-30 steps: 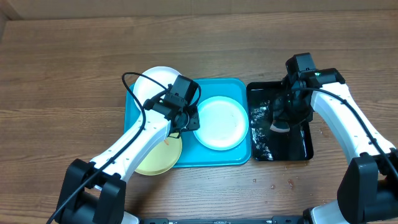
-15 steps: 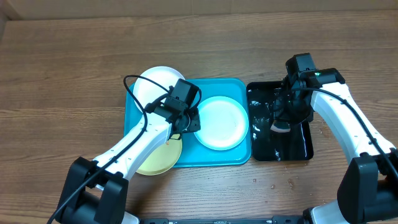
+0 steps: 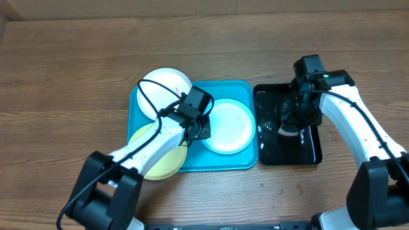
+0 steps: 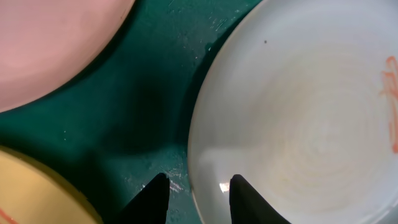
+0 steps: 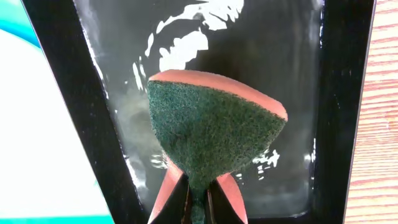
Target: Clean dirty plates on tray and stack at the side
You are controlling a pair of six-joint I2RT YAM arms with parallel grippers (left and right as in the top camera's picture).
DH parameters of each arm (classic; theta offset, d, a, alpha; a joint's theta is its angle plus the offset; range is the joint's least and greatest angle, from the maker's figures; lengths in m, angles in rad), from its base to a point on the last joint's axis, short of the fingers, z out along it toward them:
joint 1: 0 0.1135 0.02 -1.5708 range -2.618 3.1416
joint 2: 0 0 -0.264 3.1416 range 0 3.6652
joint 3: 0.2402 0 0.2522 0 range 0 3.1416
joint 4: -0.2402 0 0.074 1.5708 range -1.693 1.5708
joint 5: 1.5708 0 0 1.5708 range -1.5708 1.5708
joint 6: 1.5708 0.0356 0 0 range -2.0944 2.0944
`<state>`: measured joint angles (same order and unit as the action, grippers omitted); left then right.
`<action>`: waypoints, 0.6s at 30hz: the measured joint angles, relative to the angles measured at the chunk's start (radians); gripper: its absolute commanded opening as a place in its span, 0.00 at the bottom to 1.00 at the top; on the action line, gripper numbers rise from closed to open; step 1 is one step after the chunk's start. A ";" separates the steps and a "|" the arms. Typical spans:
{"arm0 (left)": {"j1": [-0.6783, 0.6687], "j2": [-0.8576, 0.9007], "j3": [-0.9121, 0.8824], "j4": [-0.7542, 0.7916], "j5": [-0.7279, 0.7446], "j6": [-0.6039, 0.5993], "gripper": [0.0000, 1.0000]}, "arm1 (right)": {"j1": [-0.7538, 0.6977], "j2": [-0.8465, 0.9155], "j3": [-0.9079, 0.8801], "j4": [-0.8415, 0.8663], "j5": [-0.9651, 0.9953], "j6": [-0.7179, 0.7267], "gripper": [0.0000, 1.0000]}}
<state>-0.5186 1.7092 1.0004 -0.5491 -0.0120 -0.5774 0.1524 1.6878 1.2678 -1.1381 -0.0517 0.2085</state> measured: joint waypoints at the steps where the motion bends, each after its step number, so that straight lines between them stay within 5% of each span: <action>1: 0.000 0.008 0.000 0.002 -0.001 0.000 0.30 | 0.000 0.000 0.000 0.000 0.000 0.000 0.04; 5: 0.000 0.026 0.000 0.006 -0.003 -0.008 0.08 | 0.000 0.000 0.000 -0.001 0.000 0.000 0.04; 18: 0.038 0.028 0.013 -0.063 -0.006 -0.011 0.04 | 0.000 0.000 0.000 0.000 0.000 0.000 0.04</action>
<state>-0.4805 1.7374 1.0130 -0.6117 -0.0185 -0.5884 0.1520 1.6878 1.2678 -1.1385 -0.0517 0.2081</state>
